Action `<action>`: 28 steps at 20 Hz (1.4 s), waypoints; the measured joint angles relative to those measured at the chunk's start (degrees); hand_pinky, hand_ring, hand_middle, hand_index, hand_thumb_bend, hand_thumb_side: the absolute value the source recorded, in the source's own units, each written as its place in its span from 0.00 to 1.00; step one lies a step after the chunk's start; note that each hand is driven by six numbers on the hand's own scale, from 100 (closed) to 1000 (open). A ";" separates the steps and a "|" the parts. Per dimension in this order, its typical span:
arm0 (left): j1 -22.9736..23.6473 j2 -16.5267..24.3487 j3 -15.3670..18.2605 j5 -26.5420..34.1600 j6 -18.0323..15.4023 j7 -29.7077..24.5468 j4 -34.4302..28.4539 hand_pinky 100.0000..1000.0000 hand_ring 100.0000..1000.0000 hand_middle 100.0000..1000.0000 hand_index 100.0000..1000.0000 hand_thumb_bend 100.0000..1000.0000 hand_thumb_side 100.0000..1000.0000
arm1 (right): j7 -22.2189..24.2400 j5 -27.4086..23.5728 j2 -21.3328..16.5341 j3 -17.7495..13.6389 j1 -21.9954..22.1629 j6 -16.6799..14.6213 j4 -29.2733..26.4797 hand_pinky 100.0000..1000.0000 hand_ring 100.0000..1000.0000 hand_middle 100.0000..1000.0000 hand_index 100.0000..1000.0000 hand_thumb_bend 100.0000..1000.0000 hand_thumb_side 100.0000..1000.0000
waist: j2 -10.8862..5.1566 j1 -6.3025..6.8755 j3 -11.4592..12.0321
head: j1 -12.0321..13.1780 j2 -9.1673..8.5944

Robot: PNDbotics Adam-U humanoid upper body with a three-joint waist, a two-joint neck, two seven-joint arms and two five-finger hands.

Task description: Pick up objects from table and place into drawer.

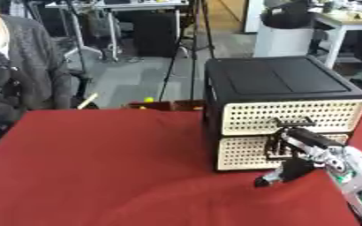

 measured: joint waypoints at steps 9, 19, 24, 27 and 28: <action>2.73 0.03 1.04 0.04 0.74 -0.44 -0.15 0.24 0.36 0.45 0.58 0.00 0.84 | 0.80 -4.11 -1.11 0.11 4.59 -0.86 -6.60 0.35 0.48 0.49 0.64 1.00 0.64 | -0.51 -1.32 -0.71 | -0.01 0.02; 7.35 1.78 2.50 -0.19 0.19 0.13 -1.34 0.26 0.38 0.47 0.59 0.00 0.82 | -1.27 -11.98 -6.49 -1.70 11.91 1.59 -22.22 0.35 0.48 0.50 0.64 0.97 0.76 | -2.05 -3.12 -1.61 | 0.15 0.06; 10.28 3.51 4.08 1.00 -1.16 2.27 -3.15 0.27 0.40 0.50 0.59 0.00 0.78 | -4.59 -15.81 -9.49 -5.21 14.00 4.30 -28.27 0.35 0.48 0.52 0.66 0.92 0.86 | -2.48 -3.37 -1.89 | 0.56 0.07; 12.62 4.73 5.62 2.27 -2.07 4.57 -4.65 0.27 0.42 0.51 0.60 0.00 0.75 | -7.20 -17.39 -11.17 -8.13 15.18 5.98 -31.02 0.35 0.48 0.54 0.67 0.87 0.93 | -2.72 -3.49 -2.04 | 0.70 0.07; 13.50 5.11 6.32 2.85 -2.28 5.44 -5.01 0.27 0.42 0.52 0.60 0.00 0.75 | -8.13 -17.80 -11.61 -9.21 15.64 6.61 -31.73 0.35 0.48 0.54 0.67 0.87 0.94 | -2.85 -3.49 -2.09 | 0.75 0.07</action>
